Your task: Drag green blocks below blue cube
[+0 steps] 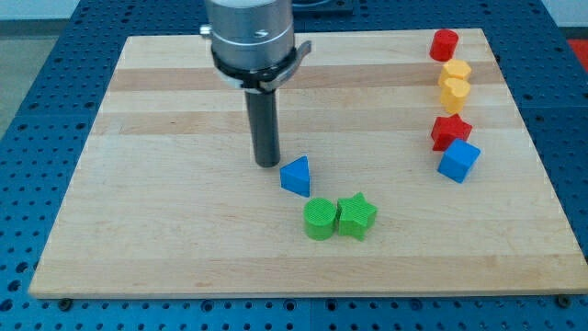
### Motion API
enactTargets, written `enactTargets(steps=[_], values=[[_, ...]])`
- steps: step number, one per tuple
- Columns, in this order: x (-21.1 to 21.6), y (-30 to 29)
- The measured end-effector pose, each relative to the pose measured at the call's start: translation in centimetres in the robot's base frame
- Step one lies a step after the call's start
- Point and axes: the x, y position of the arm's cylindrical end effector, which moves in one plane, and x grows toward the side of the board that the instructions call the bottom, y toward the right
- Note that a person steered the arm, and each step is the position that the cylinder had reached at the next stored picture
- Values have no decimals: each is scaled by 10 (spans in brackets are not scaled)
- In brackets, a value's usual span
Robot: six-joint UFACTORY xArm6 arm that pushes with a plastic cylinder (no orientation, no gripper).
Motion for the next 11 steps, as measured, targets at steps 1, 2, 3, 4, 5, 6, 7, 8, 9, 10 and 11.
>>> enactTargets(steps=[1,2,3,4,5,6,7,8,9,10,11], values=[[16,0],[18,47],[18,102],[18,149],[18,196],[18,224],[18,226],[20,226],[54,226],[90,214],[117,194]])
